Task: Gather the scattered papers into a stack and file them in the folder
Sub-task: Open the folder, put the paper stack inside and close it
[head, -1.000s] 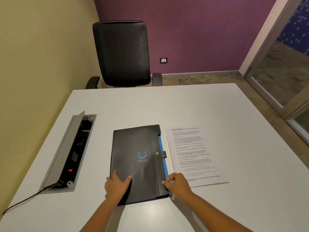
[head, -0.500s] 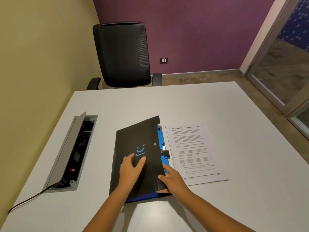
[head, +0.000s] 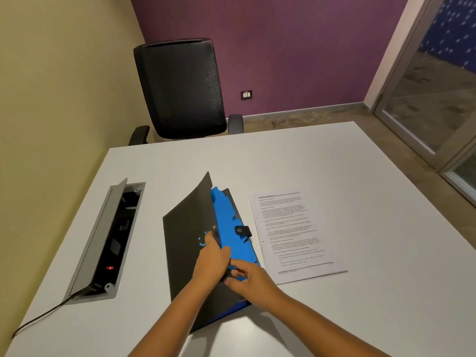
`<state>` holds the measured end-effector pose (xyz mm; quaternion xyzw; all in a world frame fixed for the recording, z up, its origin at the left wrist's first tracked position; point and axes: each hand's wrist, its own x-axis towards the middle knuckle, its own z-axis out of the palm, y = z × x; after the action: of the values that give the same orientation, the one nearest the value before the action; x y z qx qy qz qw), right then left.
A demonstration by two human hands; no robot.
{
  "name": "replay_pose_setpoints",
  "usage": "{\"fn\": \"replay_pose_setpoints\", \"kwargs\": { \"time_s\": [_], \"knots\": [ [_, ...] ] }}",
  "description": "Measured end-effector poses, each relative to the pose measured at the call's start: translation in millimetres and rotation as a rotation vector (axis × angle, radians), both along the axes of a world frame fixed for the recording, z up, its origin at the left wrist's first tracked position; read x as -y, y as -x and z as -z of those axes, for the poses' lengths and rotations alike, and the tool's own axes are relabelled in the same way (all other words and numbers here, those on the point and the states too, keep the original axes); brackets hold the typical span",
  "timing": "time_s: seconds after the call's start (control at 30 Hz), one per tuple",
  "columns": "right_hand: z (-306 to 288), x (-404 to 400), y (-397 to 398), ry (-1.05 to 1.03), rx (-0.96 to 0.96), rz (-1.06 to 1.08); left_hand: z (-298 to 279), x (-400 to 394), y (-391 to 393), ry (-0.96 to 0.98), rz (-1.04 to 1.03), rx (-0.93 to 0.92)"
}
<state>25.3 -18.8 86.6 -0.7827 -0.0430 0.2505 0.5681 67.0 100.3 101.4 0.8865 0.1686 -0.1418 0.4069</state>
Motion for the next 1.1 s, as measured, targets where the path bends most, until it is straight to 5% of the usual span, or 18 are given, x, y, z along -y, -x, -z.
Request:
{"fn": "replay_pose_setpoints", "kwargs": {
  "time_s": [0.2,0.4,0.5,0.63,1.1],
  "knots": [
    [-8.9,28.7,-17.7,-0.108,-0.232,0.285,-2.3,-1.6,3.3,-0.005,-0.007,-0.009],
    [19.2,123.4,-33.7,0.108,-0.183,0.657,-8.2,3.5,-4.3,0.049,-0.092,-0.084],
    [40.8,173.0,-31.9,0.373,-0.166,0.785,-6.9,10.9,-3.9,0.051,-0.102,-0.089],
    [59.9,204.5,-26.7,0.569,-0.233,0.764,-1.7,25.9,-2.6,0.052,-0.080,-0.120],
    [63.7,216.1,-58.6,0.641,-0.460,0.508,21.0,54.6,-5.1,0.080,-0.095,-0.261]
  ]
}}
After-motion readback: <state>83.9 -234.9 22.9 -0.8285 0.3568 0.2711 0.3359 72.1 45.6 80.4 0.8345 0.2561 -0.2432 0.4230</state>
